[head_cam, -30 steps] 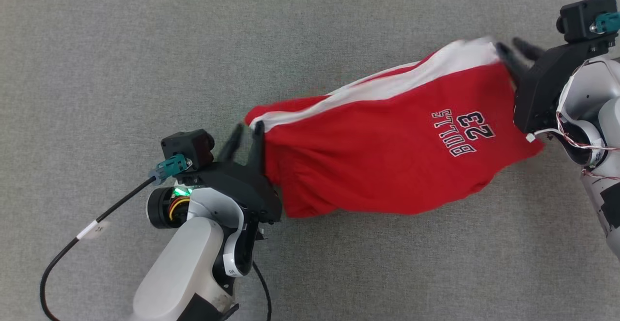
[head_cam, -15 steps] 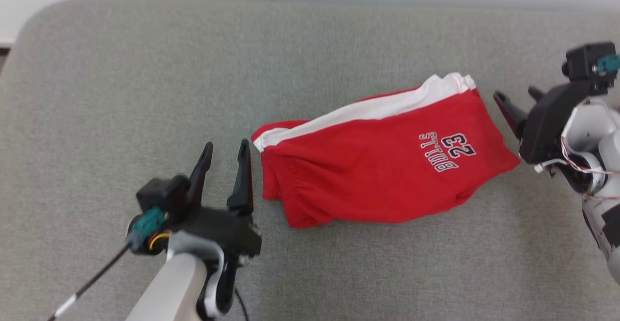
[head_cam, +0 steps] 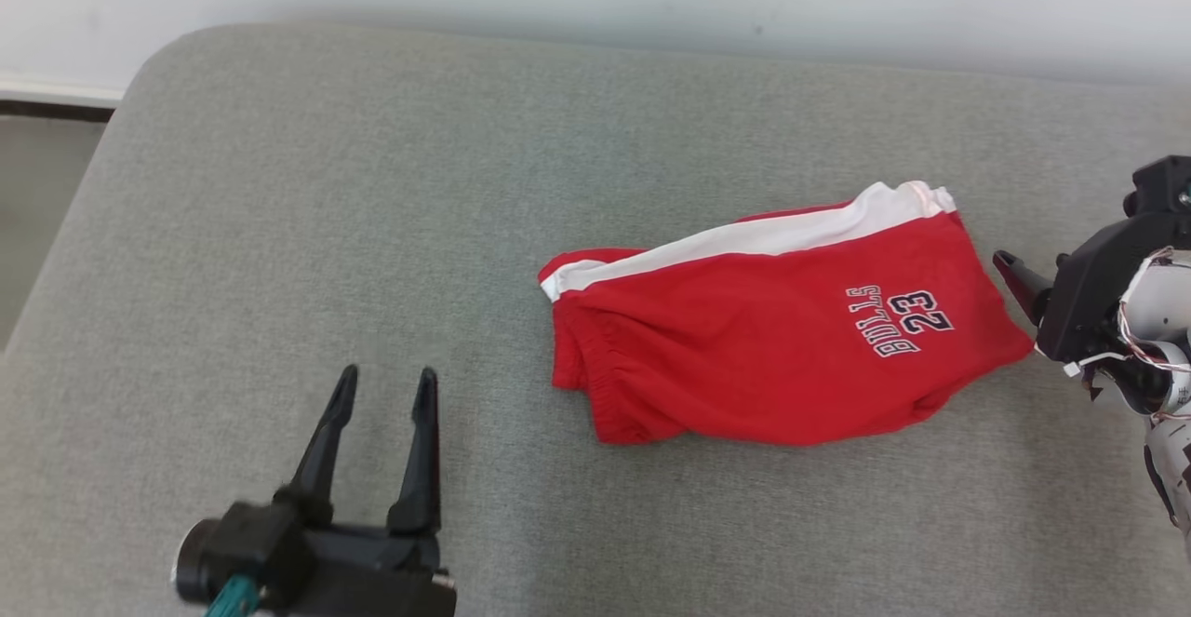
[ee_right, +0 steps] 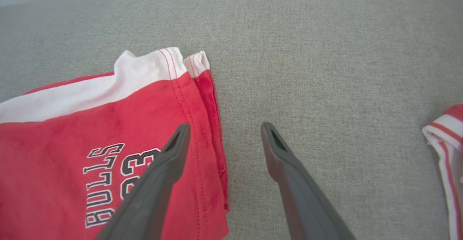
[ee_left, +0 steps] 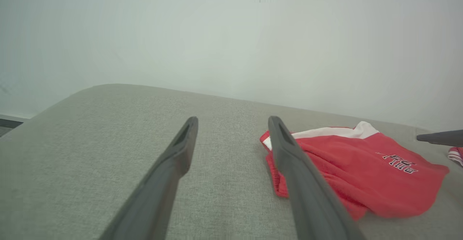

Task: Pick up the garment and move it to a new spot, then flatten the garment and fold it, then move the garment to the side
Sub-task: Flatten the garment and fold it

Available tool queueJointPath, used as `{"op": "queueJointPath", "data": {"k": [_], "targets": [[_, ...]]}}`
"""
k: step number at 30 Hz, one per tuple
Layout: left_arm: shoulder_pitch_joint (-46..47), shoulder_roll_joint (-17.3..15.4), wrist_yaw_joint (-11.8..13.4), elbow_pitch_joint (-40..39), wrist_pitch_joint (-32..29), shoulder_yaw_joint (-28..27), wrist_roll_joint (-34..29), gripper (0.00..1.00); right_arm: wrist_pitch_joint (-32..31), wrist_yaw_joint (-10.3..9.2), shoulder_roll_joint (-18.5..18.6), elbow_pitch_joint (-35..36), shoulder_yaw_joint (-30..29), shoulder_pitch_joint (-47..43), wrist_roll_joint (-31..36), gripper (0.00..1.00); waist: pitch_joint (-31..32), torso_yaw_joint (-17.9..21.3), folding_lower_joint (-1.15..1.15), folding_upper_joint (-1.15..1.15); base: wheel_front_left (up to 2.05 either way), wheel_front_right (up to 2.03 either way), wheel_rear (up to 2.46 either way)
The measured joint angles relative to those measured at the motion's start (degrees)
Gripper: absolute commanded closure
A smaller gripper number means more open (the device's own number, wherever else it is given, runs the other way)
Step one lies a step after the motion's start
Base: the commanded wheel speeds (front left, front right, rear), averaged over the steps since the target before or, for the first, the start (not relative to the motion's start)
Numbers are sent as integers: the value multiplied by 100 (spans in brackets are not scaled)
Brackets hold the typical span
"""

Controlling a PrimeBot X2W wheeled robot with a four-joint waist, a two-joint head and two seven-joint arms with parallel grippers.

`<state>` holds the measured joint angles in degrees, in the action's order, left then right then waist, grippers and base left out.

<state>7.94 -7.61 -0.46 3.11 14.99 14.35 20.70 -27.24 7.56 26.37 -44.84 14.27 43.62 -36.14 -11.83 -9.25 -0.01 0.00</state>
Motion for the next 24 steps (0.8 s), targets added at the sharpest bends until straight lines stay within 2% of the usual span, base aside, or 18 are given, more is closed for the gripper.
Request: {"op": "queueJointPath", "data": {"k": [4,12,20,21,22,23,24], "targets": [[-384,125,-201,-422,4,-405,-416,0,-103,0,-32,-154,-170,19,46,0,-97,-100,0,0,0,0,0],[-889,177,-376,-644,4,-946,-787,0,-338,0,-143,-249,-336,100,172,0,-287,-247,1,0,0,0,0],[-1201,242,-528,-514,4,-1017,-873,0,-798,-1,-288,-420,-614,182,498,0,-444,-342,1,0,0,0,0],[-1228,250,-548,-471,4,-1021,-879,0,-868,-11,-297,-388,-615,175,501,29,-452,-349,0,0,0,0,0],[-1249,261,-553,-404,4,-1028,-879,0,-910,-20,-302,-337,-609,162,522,83,-457,-350,1,0,0,0,0],[-1263,265,-555,-348,4,-1035,-880,0,-914,-22,-313,-265,-591,134,546,100,-460,-347,1,0,0,0,0],[-1262,270,-559,-292,4,-1035,-879,0,-929,-25,-330,-199,-567,96,548,100,-460,-342,1,0,0,0,0]]}}
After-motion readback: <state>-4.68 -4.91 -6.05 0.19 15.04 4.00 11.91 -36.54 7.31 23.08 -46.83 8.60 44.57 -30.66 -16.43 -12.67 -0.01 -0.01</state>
